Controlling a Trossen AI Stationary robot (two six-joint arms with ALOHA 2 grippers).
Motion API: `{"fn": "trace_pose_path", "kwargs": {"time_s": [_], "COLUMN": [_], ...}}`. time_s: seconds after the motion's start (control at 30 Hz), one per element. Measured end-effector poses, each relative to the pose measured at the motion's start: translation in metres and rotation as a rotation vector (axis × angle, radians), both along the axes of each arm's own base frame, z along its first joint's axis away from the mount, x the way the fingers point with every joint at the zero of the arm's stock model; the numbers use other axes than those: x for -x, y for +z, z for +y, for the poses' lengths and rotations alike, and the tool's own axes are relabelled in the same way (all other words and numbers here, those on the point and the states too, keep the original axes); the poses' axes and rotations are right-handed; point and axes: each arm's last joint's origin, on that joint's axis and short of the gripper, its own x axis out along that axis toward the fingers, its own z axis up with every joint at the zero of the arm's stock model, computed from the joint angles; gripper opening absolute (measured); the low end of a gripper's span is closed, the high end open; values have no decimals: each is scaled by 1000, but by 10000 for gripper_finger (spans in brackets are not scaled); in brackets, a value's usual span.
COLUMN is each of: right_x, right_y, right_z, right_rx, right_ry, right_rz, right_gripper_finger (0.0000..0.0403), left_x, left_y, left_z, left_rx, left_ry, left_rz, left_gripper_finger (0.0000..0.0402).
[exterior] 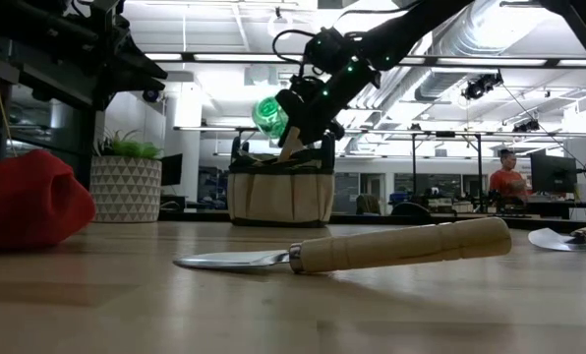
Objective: Pick & Place Garden tools in Gardening bag
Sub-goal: Put the spray bottle into the gardening bag
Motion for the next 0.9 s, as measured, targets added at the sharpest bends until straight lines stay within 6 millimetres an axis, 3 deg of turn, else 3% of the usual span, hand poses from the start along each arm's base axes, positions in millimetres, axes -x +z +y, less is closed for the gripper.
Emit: {"fn": "trace_pose_path", "kwargs": {"time_s": [0.33, 0.9], "right_x": [4, 4], "right_y": [-7, -5], "right_z": [5, 8], "right_rx": [29, 87], "right_ry": [65, 99], "right_rz": [131, 169], "right_gripper_finger": [133, 206], "left_x": [0, 0], "left_y": [0, 0], "left_z": [0, 0], "left_rx": [0, -3], "left_ry": [0, -3], "left_rz": [0, 1], "left_gripper_finger": [102, 102]}}
